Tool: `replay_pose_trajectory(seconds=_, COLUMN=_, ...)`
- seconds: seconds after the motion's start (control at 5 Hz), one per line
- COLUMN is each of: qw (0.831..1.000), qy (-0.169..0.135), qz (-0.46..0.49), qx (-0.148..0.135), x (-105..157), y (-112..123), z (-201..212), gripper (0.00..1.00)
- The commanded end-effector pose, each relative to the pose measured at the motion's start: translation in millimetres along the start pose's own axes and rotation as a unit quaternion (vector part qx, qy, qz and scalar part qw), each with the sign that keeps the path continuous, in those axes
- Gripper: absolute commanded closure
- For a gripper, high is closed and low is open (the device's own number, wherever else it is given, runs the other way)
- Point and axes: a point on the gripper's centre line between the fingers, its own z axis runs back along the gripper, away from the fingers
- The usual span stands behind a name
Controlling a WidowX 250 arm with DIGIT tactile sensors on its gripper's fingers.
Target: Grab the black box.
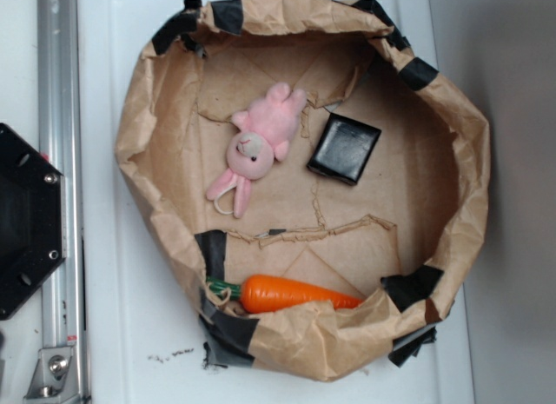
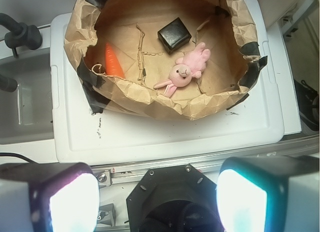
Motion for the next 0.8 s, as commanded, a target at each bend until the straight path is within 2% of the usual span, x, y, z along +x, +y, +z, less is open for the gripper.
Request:
replay_pose_trajectory(seconds=0.0, qw=1.000, qy=0.000, qz=0.000, qx=0.000, x=0.0, y=0.0, z=0.0, gripper=0.00)
replay_pose_trajectory(seconds=0.2, qw=0.994, qy=-0.098, qz=0.025, qx=-0.046, x=48.4, y=20.0, z=-23.1, gripper=0.00)
replay_pose_trajectory(seconds=0.4, qw=0.989, qy=-0.073, qz=0.059, qx=-0.113, x=93.7, y=40.1, z=-60.5, gripper=0.00)
replay_pose_trajectory(seconds=0.6, qw=0.981, qy=-0.057, qz=0.146, qx=-0.111, x=133.5, y=57.3, z=-99.6, gripper=0.00)
